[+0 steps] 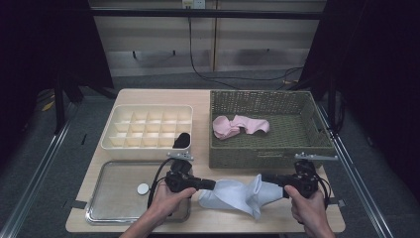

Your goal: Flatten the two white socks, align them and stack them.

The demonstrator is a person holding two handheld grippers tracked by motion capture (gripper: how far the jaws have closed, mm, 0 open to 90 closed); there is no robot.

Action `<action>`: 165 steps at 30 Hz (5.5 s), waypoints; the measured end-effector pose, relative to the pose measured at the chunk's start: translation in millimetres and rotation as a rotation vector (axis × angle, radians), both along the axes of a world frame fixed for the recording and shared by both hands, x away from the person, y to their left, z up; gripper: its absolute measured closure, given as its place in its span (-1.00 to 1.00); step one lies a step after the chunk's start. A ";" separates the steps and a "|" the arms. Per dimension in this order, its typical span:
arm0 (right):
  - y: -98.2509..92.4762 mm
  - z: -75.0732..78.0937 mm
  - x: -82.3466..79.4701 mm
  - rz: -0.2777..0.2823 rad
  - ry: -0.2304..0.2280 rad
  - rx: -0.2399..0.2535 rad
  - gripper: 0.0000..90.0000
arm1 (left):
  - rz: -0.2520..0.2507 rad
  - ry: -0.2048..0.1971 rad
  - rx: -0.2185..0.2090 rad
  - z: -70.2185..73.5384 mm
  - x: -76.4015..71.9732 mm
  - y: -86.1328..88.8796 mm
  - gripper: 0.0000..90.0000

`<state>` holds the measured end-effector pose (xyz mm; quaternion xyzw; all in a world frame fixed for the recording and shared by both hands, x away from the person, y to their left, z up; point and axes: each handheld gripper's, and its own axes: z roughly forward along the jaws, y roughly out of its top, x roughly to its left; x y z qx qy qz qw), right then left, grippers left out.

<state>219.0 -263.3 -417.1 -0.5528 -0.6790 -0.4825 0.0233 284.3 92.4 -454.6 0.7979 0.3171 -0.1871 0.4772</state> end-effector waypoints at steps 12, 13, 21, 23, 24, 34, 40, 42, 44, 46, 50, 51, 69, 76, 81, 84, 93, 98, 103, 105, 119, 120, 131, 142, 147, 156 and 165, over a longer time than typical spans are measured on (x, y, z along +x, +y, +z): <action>-25.9 11.5 -7.1 -0.087 -0.024 0.015 1.00 | 0.021 0.028 -0.025 5.0 2.1 22.6 0.99; -27.4 12.2 -7.7 -0.089 -0.028 0.017 1.00 | 0.029 0.019 -0.016 6.7 2.7 25.5 0.99; -34.6 -4.9 -2.3 -0.117 0.011 -0.024 1.00 | 0.072 -0.011 0.079 -2.4 13.0 33.8 0.99; -36.0 -12.5 1.1 -0.125 0.027 -0.044 1.00 | 0.074 0.002 0.094 -7.7 15.1 32.4 0.99; -37.5 -16.6 3.3 -0.128 0.034 -0.048 1.00 | 0.076 -0.006 0.107 -10.0 15.9 31.9 0.99; -49.5 -51.6 20.4 -0.162 0.085 -0.130 0.87 | 0.111 0.005 0.121 -19.5 21.6 31.2 0.98; -52.7 -52.1 8.9 -0.162 0.082 -0.146 0.71 | 0.117 0.011 0.125 -21.0 21.9 31.5 0.87; -50.0 -53.6 3.4 -0.148 0.085 -0.147 0.64 | 0.104 0.006 0.132 -21.9 20.8 30.3 0.76; -47.5 -56.5 -0.7 -0.136 0.086 -0.156 0.64 | 0.103 0.000 0.136 -21.7 18.9 28.4 0.66; -45.5 -60.8 -2.7 -0.136 0.092 -0.175 0.60 | 0.090 0.002 0.139 -21.6 17.6 27.3 0.59; -41.9 -69.4 -1.5 -0.114 0.117 -0.217 0.57 | 0.076 -0.027 0.167 -23.3 13.8 23.0 0.56; -41.6 -69.8 -1.0 -0.109 0.112 -0.219 0.58 | 0.077 -0.027 0.178 -24.6 12.5 21.7 0.57; -49.6 -51.5 1.1 -0.121 0.068 -0.169 0.98 | 0.088 -0.009 0.090 -11.1 18.1 36.5 0.99; -43.9 -63.3 3.4 -0.105 0.112 -0.225 0.98 | 0.059 0.010 0.159 -23.8 17.1 28.7 0.98; -45.6 -66.3 4.3 -0.109 0.121 -0.246 0.95 | 0.052 0.026 0.176 -28.6 16.8 23.1 0.96; -48.0 -69.8 4.8 -0.110 0.133 -0.230 0.90 | 0.057 0.025 0.194 -32.7 17.0 22.1 0.88; -48.0 -70.5 3.1 -0.124 0.132 -0.231 0.50 | 0.032 0.020 0.202 -34.6 14.8 20.4 0.82; -42.3 -72.8 4.0 -0.112 0.142 -0.256 0.35 | 0.021 0.023 0.211 -37.2 13.1 16.9 0.84; -40.7 -74.2 5.2 -0.100 0.138 -0.258 0.49 | 0.038 0.027 0.213 -37.9 13.7 16.6 0.78; -40.0 -75.0 5.4 -0.083 0.143 -0.256 0.64 | 0.054 0.024 0.213 -36.8 14.9 17.2 0.62; -50.0 -67.0 7.5 -0.101 0.139 -0.144 0.80 | 0.096 -0.051 0.149 -12.1 15.7 21.3 0.37; -50.5 -66.4 8.2 -0.097 0.134 -0.143 0.80 | 0.093 -0.059 0.149 -10.8 15.2 19.9 0.40; -48.3 -57.0 14.2 -0.090 0.104 -0.121 0.80 | 0.007 -0.044 0.144 -20.0 7.7 -10.9 0.61; -44.3 -57.7 16.2 -0.076 0.101 -0.123 0.80 | -0.076 -0.059 0.179 -31.2 0.7 -40.4 0.66; -42.6 -53.5 15.9 -0.073 0.088 -0.115 0.80 | -0.103 -0.043 0.155 -33.6 1.5 -57.1 0.57; -38.7 -50.4 13.4 -0.070 0.081 -0.100 0.80 | -0.124 -0.024 0.189 -37.5 -2.0 -63.3 0.55; -33.6 -43.9 12.2 -0.060 0.073 -0.060 0.81 | -0.114 -0.026 0.192 -46.4 -1.7 -62.1 0.59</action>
